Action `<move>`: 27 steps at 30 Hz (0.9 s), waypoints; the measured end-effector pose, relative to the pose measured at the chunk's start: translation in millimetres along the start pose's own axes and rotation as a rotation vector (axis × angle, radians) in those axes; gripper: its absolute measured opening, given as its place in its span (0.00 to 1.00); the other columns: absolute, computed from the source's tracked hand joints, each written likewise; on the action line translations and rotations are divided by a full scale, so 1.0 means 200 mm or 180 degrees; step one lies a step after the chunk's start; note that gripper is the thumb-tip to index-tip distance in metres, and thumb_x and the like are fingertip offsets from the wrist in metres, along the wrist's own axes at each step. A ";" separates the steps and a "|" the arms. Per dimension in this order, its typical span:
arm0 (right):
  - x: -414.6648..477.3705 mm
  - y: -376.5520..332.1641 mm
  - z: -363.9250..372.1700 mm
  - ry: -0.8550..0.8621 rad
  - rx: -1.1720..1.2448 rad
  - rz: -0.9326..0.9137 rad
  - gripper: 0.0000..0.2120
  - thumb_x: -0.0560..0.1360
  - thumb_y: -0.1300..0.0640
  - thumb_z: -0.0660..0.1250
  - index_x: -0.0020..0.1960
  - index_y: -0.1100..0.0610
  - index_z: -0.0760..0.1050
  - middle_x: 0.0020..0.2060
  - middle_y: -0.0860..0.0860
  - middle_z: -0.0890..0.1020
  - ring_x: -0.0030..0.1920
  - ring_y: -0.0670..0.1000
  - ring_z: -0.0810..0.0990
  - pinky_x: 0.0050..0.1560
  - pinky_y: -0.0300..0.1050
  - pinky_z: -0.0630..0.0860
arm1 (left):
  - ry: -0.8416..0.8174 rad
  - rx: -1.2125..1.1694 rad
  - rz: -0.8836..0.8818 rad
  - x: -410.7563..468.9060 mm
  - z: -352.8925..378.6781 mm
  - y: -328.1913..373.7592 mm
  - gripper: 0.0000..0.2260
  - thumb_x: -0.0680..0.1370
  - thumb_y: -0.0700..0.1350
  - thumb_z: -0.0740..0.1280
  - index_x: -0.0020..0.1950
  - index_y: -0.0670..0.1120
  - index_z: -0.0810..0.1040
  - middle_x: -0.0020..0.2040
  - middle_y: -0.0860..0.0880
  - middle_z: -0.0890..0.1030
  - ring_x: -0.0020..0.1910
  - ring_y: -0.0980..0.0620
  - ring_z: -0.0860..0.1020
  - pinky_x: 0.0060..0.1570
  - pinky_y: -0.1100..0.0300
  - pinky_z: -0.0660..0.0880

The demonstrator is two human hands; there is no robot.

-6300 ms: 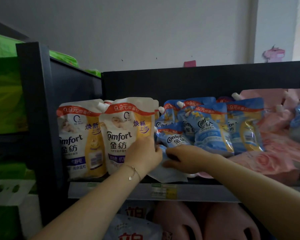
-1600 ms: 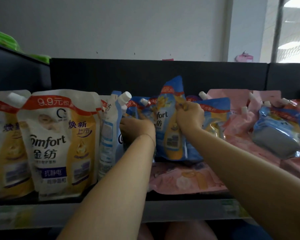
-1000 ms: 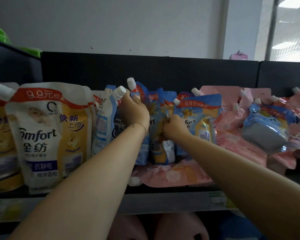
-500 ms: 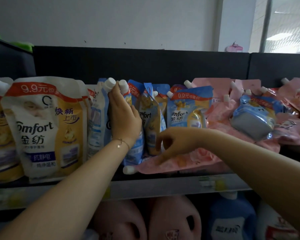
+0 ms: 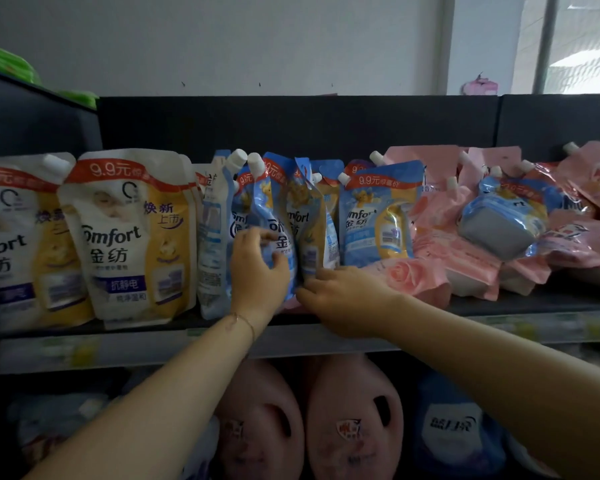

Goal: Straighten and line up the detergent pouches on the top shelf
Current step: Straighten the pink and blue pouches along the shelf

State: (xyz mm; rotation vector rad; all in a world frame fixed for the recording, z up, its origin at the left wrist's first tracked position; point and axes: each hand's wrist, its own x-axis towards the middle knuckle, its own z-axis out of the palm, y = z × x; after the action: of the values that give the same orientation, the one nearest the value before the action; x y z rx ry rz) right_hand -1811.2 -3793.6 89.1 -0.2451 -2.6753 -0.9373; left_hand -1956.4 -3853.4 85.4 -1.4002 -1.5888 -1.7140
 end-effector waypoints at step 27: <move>0.05 0.44 -0.32 0.3485 0.2689 0.3874 0.06 0.81 0.59 0.56 0.51 0.55 0.71 0.40 0.46 0.77 0.41 0.45 0.76 0.38 0.36 0.72 | -0.0813 -0.1764 -0.1584 -0.16 0.16 0.21 0.39 0.67 0.44 0.78 0.68 0.53 0.55 0.61 0.51 0.73 0.59 0.53 0.75 0.59 0.57 0.72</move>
State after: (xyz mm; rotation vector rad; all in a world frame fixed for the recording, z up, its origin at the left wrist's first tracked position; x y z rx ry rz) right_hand -1783.8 -3765.4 191.4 -0.7320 -1.2472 0.3955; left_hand -1895.7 -3845.0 74.6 -1.6146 -1.7896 -2.4998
